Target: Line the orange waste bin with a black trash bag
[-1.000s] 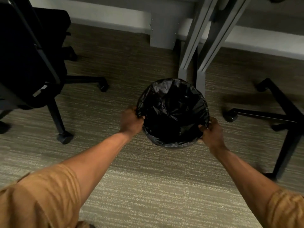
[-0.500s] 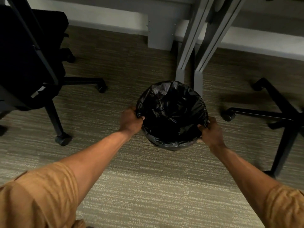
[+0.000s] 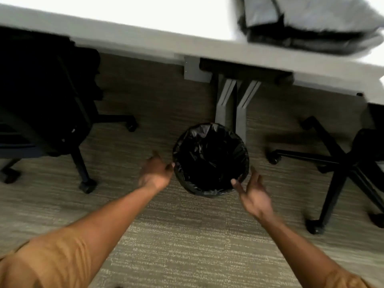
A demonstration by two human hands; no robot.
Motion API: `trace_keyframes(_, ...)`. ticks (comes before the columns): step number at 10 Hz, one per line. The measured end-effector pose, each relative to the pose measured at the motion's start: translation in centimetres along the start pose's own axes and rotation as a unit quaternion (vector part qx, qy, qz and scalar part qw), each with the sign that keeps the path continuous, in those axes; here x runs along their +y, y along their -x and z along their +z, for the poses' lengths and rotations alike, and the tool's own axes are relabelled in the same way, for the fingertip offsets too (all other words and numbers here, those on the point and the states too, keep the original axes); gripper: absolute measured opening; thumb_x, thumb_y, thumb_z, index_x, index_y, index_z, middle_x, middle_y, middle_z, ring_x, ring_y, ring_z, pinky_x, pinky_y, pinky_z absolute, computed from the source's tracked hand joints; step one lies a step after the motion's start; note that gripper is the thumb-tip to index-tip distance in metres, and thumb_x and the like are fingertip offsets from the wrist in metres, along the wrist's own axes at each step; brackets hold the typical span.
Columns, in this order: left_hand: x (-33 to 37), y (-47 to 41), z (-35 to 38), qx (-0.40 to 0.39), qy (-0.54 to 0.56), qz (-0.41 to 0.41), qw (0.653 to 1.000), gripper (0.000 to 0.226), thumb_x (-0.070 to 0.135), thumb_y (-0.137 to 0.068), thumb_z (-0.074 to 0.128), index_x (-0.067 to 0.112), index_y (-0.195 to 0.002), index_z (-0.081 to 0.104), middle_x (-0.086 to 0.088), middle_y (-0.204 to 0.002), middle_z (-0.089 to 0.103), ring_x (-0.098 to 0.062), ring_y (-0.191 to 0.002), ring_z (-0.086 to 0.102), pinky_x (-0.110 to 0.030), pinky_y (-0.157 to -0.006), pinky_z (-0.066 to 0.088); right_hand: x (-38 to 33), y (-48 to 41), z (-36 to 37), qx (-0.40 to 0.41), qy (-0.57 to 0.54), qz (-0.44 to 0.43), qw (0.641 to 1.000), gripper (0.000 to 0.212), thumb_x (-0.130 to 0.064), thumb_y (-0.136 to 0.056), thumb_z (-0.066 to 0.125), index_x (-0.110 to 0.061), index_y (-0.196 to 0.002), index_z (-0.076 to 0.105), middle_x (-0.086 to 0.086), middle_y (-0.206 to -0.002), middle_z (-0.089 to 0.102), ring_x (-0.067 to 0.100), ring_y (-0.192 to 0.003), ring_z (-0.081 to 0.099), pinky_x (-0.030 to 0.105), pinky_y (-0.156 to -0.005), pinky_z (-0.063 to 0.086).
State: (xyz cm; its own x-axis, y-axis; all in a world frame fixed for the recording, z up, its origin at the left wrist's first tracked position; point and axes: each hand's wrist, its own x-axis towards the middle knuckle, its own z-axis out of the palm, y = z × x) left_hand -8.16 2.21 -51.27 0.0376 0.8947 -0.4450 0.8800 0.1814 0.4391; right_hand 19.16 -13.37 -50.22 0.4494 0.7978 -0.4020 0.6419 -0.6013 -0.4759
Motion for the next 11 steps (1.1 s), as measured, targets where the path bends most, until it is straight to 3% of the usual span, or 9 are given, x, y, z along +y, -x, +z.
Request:
trace_keyframes(1, 0.6, 4.0, -4.4, -0.031, -0.075, 0.042, 0.996, 0.025, 0.045, -0.106, 0.062, 0.023, -0.114, 0.07, -0.004, -0.108, 0.078, -0.025, -0.093, 0.074, -0.033, -0.073, 0.059, -3.4, 3.3, -1.8, -0.016, 0.033, -0.035, 0.999, 0.094, -0.066, -0.097, 0.057, -0.027, -0.166, 0.006, 0.018, -0.161, 0.038, 0.041, -0.127, 0.063, 0.056, -0.095, 0.061)
trace_keyframes(2, 1.6, 7.4, -8.6, -0.086, -0.091, 0.089, 0.988, 0.014, 0.038, -0.104, 0.068, 0.028, -0.109, 0.078, 0.001, -0.107, 0.082, -0.016, -0.092, 0.074, -0.028, -0.075, 0.056, -7.8, 6.7, -4.3, -0.045, 0.059, -0.058, 0.996, 0.095, -0.056, -0.098, 0.064, -0.025, -0.168, 0.007, 0.014, -0.166, 0.034, 0.035, -0.145, 0.048, 0.053, -0.109, 0.053)
trace_keyframes(3, 2.8, 10.4, -13.4, -0.151, -0.107, 0.111, 0.976, 0.013, 0.043, -0.101, 0.071, 0.031, -0.1, 0.073, 0.003, -0.105, 0.08, -0.015, -0.095, 0.075, -0.033, -0.08, 0.061, -12.7, 9.6, -7.3, -0.053, 0.074, -0.072, 0.993, 0.098, -0.053, -0.096, 0.067, -0.025, -0.168, 0.007, 0.007, -0.167, 0.029, 0.03, -0.151, 0.039, 0.051, -0.112, 0.052)
trace_keyframes(5, 6.6, 15.0, -24.3, -0.272, -0.267, 0.162, 0.91, 0.042, 0.048, -0.103, 0.067, 0.019, -0.134, 0.064, -0.011, -0.139, 0.064, -0.032, -0.126, 0.067, -0.045, -0.101, 0.053, -22.1, 13.6, -14.4, -0.058, 0.098, -0.106, 0.988, 0.091, -0.053, -0.096, 0.064, -0.029, -0.167, 0.013, 0.0, -0.162, 0.03, 0.025, -0.152, 0.037, 0.044, -0.114, 0.049)
trace_keyframes(6, 9.1, 17.4, -30.1, -0.259, -0.278, 0.195, 0.904, 0.053, 0.051, -0.103, 0.064, 0.013, -0.14, 0.06, -0.017, -0.147, 0.06, -0.04, -0.137, 0.061, -0.05, -0.109, 0.05, -26.8, 15.5, -18.3, -0.058, 0.096, -0.126, 0.986, 0.091, -0.051, -0.096, 0.064, -0.031, -0.167, 0.012, -0.002, -0.162, 0.029, 0.023, -0.154, 0.035, 0.042, -0.116, 0.046)
trace_keyframes(7, 11.8, 19.6, -35.7, -0.23, -0.291, 0.215, 0.903, 0.054, 0.053, -0.102, 0.064, 0.013, -0.137, 0.06, -0.018, -0.145, 0.062, -0.04, -0.136, 0.062, -0.05, -0.108, 0.05, -30.5, 17.1, -22.2, -0.041, 0.089, -0.143, 0.985, 0.091, -0.052, -0.095, 0.064, -0.03, -0.167, 0.012, -0.002, -0.163, 0.03, 0.022, -0.154, 0.035, 0.042, -0.117, 0.045)
trace_keyframes(9, 16.9, 23.0, -45.8, -0.177, -0.285, 0.255, 0.907, 0.05, 0.056, -0.102, 0.065, 0.014, -0.13, 0.061, -0.012, -0.137, 0.065, -0.033, -0.126, 0.064, -0.042, -0.092, 0.047, -36.7, 20.2, -30.9, 0.015, 0.089, -0.204, 0.975, 0.09, -0.057, -0.097, 0.061, -0.03, -0.167, 0.012, -0.003, -0.17, 0.028, 0.019, -0.154, 0.037, 0.041, -0.119, 0.042)
trace_keyframes(10, 19.6, 24.9, -50.7, -0.136, -0.282, 0.265, 0.912, 0.054, 0.057, -0.103, 0.062, 0.017, -0.14, 0.058, -0.009, -0.145, 0.061, -0.031, -0.13, 0.062, -0.044, -0.107, 0.05, -39.9, 21.5, -35.4, 0.059, 0.091, -0.215, 0.97, 0.09, -0.055, -0.096, 0.063, -0.029, -0.167, 0.015, -0.005, -0.169, 0.032, 0.018, -0.153, 0.038, 0.038, -0.119, 0.04)
trace_keyframes(11, 22.2, 26.3, -54.9, -0.085, -0.289, 0.274, 0.913, 0.058, 0.056, -0.105, 0.059, 0.015, -0.146, 0.055, -0.011, -0.151, 0.057, -0.034, -0.134, 0.06, -0.045, -0.111, 0.05, -43.0, 23.3, -39.9, 0.099, 0.112, -0.231, 0.961, 0.088, -0.052, -0.097, 0.063, -0.029, -0.167, 0.015, -0.003, -0.162, 0.038, 0.019, -0.148, 0.042, 0.039, -0.111, 0.045)
